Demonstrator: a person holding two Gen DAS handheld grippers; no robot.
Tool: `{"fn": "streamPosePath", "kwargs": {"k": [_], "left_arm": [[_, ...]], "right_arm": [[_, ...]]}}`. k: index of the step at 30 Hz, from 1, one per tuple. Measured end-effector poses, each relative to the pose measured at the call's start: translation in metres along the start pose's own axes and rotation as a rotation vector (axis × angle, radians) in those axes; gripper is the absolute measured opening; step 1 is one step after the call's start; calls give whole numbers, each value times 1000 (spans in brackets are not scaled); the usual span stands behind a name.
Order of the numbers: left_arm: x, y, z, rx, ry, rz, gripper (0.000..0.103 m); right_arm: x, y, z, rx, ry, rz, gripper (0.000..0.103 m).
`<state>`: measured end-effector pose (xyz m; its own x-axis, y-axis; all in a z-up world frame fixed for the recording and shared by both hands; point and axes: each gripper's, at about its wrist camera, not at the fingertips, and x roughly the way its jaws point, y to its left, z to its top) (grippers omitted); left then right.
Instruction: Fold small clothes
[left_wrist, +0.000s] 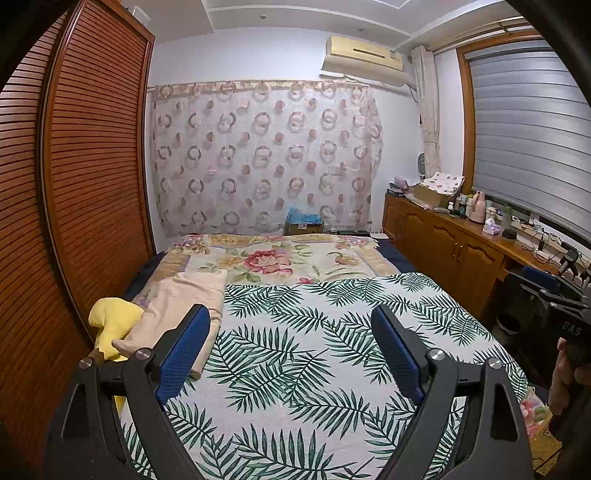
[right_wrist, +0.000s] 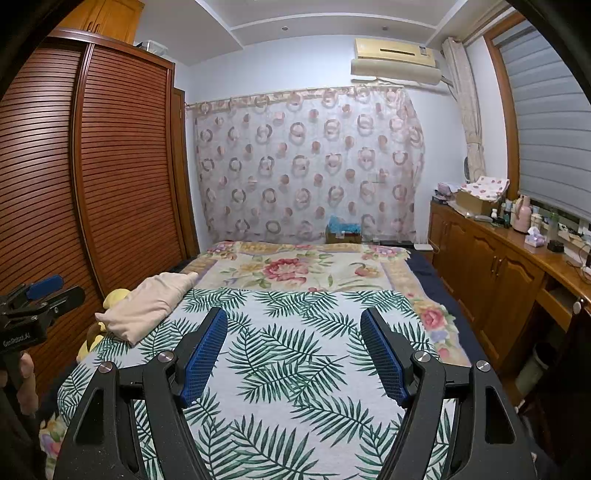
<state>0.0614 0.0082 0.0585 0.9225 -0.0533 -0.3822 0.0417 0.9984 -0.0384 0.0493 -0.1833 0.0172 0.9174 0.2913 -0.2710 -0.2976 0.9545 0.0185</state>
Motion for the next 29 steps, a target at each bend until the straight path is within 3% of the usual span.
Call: {"fn": "streamPosePath", "kwargs": {"k": [29], "left_arm": [[-2, 2, 0, -1, -4, -1, 89]], "right_arm": [[-1, -7, -1, 3, -2, 7, 76]]}}
